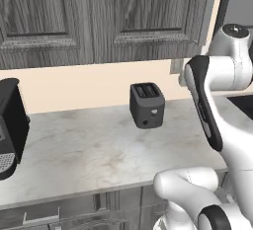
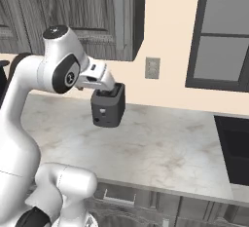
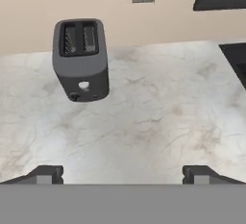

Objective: Open the cabinet and move the ladle to the pot. Then close the cabinet.

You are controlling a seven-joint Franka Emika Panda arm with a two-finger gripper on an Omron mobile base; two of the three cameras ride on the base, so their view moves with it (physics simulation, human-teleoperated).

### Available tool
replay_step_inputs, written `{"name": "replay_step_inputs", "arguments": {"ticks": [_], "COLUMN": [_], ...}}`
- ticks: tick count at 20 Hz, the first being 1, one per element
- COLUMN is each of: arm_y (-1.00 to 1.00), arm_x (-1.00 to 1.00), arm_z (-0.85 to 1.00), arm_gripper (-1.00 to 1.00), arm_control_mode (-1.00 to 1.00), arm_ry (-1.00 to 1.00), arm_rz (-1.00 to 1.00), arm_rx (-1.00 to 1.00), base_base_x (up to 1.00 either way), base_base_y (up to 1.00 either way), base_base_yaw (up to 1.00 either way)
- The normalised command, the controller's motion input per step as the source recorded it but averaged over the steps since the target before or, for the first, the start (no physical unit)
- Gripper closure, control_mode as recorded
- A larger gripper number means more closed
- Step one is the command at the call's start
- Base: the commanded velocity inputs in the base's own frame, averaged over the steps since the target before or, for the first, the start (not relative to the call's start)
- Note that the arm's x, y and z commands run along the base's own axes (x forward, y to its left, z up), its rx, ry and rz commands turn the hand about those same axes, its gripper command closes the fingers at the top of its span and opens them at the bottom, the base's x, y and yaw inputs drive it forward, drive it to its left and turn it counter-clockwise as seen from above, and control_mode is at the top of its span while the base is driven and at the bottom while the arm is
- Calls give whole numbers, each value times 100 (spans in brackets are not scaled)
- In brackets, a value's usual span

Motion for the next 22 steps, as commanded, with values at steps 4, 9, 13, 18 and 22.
{"name": "replay_step_inputs", "arguments": {"ticks": [4,9,13,18,22], "arm_y": [-26,-19,-11,-3,0], "arm_x": [0,0,0,12,41], "arm_z": [52,41,32,16,12], "arm_gripper": [-100,-100,-100,-100,-100], "arm_control_mode": [-100,-100,-100,-100,-100], "arm_ry": [-10,-12,-18,-16,-11], "arm_rz": [0,0,0,0,0], "arm_rx": [0,0,0,0,0], "base_base_x": [0,0,0,0,0], "base_base_y": [0,0,0,0,0], "base_base_yaw": [0,0,0,0,0]}}
